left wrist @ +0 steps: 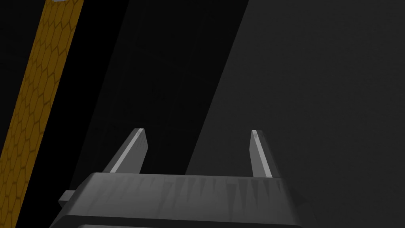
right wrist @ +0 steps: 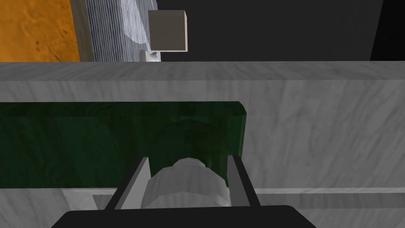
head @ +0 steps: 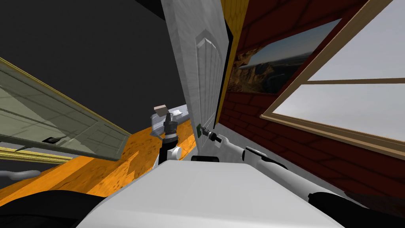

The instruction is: Pull the door open

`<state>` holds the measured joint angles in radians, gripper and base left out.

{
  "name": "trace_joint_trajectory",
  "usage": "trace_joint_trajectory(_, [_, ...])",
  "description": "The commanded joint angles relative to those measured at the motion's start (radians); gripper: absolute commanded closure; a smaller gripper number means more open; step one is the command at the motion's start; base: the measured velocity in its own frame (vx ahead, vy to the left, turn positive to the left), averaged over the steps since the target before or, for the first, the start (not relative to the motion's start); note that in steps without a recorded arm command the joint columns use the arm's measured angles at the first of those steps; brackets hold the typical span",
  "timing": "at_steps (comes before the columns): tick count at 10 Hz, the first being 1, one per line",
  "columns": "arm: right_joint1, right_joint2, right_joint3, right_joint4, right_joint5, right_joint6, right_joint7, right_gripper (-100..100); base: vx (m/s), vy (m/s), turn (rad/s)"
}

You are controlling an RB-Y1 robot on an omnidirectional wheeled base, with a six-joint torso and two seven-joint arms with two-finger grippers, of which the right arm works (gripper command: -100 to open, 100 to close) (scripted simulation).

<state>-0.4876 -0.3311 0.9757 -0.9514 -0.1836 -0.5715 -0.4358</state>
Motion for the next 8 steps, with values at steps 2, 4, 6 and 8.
trace_joint_trajectory(2, [-0.035, -0.031, 0.013, 0.033, -0.021, -0.048, -0.034, 100, -0.027, -0.140, 0.258])
trace_joint_trajectory(4, [-0.052, -0.049, 0.034, 0.050, -0.026, -0.079, -0.055, 100, -0.045, -0.070, 0.191])
trace_joint_trajectory(6, [-0.049, -0.048, 0.042, 0.050, -0.025, -0.082, -0.056, 100, -0.057, 0.002, 0.036])
trace_joint_trajectory(8, [-0.055, -0.056, 0.041, 0.073, -0.027, -0.102, -0.065, 100, -0.073, -0.112, -0.058])
